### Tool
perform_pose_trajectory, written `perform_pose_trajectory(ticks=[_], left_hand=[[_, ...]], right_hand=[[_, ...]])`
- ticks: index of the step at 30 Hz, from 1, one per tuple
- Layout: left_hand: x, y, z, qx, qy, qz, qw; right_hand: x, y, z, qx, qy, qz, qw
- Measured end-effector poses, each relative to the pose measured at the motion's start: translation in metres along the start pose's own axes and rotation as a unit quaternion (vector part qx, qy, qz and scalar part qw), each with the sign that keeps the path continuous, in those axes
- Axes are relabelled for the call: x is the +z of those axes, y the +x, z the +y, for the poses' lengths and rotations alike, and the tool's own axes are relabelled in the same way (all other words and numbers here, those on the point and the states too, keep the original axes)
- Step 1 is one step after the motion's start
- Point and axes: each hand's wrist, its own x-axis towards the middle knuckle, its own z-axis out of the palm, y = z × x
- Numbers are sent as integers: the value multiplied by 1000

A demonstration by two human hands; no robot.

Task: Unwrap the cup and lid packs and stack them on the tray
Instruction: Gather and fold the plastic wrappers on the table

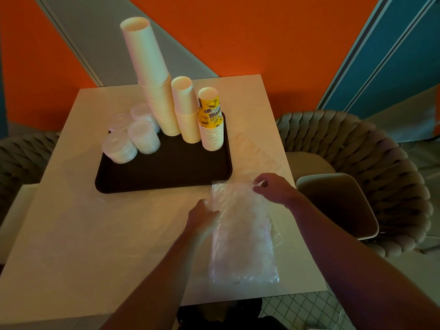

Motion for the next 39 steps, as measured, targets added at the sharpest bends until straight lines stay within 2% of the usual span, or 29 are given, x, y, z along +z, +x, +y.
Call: perform_pose_trajectory(ticks=[4,8,12,19,27,32,34,37,39], left_hand=[[0,5,4,-38,9,1,999],[2,8,4,-53,50,-16,997],[7,8,7,-63,53,-23,996],[11,8,16,-78,-3,-49,996],[24,0,6,-20,-95,-126,987],[5,-20,10,8,-205,-183,961],[-10,-27,14,24,-237,-204,950],[-30,-33,19,43,-276,-216,935],[-42,-35,24,54,-295,-215,930]], right_hand=[[4,-23,4,16,-25,49,998],[23,-52,11,88,-34,27,995],[36,-62,10,117,-48,29,992],[42,-65,11,125,-69,70,987],[42,-67,18,122,-20,76,989],[26,-74,19,74,40,95,992],[18,-80,13,62,126,99,985],[5,-87,-2,83,334,5,939],[-1,-90,-12,79,413,-91,903]])
